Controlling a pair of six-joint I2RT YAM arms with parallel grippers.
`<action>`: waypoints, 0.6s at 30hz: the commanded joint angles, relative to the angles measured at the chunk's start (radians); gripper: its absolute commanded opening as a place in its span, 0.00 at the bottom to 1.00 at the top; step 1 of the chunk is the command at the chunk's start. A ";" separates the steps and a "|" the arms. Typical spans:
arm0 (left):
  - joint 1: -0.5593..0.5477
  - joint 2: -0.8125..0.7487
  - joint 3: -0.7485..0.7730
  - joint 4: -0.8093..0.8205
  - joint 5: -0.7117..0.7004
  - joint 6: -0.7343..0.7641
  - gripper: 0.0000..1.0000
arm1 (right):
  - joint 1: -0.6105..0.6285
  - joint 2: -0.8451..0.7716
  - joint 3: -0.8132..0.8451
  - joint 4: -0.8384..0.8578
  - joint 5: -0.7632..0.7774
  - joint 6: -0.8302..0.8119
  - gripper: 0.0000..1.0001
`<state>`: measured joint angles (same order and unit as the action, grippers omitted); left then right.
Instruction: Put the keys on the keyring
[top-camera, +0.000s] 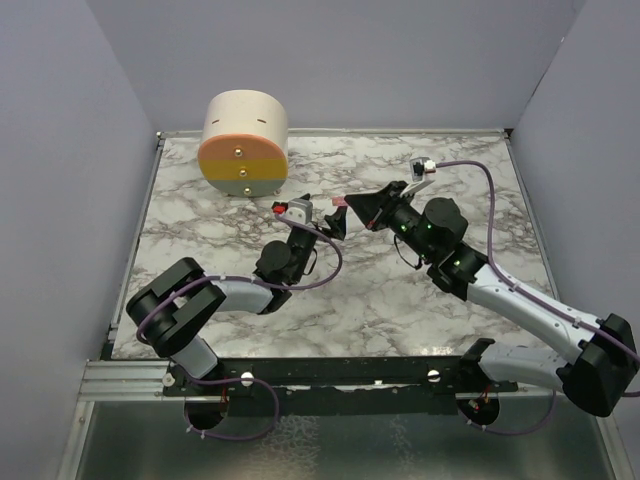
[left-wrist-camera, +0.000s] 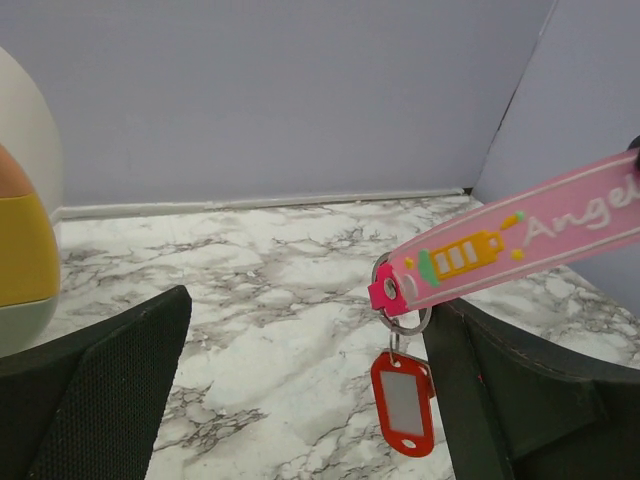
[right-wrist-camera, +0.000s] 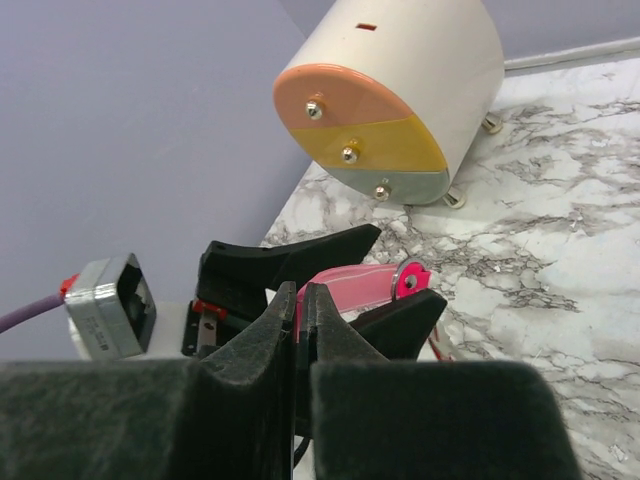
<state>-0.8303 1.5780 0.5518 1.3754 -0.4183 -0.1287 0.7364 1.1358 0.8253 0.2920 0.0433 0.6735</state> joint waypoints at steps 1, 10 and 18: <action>0.008 0.020 0.010 -0.018 -0.023 -0.034 0.98 | -0.002 -0.037 0.010 -0.003 0.034 -0.014 0.01; 0.013 0.049 -0.015 -0.006 -0.024 -0.066 0.97 | -0.002 -0.081 0.023 -0.031 0.071 -0.033 0.01; 0.017 0.053 -0.061 0.061 -0.010 -0.072 0.77 | -0.002 -0.099 0.035 -0.062 0.102 -0.061 0.01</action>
<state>-0.8192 1.6253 0.5140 1.3613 -0.4202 -0.1890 0.7364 1.0611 0.8295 0.2523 0.1009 0.6361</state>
